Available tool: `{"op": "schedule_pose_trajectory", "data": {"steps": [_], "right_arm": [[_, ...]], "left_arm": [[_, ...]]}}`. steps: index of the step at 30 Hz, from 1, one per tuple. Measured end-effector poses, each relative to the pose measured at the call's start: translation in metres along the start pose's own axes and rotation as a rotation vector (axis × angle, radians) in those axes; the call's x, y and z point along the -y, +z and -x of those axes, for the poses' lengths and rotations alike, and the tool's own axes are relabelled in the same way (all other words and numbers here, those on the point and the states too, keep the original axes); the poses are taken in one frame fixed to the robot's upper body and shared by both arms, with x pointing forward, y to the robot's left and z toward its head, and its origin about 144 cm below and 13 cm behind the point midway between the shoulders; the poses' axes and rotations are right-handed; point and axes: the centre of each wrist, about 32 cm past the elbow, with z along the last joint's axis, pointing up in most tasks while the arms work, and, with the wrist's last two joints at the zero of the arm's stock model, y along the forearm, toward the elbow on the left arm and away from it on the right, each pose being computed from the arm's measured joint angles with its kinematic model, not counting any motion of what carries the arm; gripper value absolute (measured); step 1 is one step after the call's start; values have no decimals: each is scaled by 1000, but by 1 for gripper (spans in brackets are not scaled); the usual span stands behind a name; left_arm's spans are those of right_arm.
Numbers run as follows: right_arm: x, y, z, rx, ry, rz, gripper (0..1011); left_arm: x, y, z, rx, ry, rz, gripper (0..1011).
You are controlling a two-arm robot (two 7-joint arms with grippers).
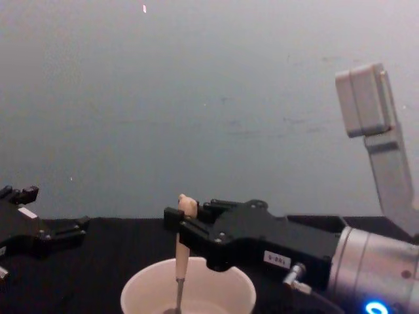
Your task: Pick up the stirring spoon with one hand, stir inside the cup, then place it back in its original position.
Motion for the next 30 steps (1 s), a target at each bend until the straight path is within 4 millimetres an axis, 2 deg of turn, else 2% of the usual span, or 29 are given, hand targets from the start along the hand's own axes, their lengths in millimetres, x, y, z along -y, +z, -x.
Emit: {"op": "schedule_pose_trajectory", "data": {"steps": [5,13,30], "right_arm": [[-4,-1,-6,8,-27,5,213],[-1,0,-17,14,-75,2,213],[6,-1,-18,15,-88,9,213]], "left_arm": [[0,0,0,0,0,0,1002],[0,0,0,0,0,0,1001],[0,0,0,0,0,0,1001]]}}
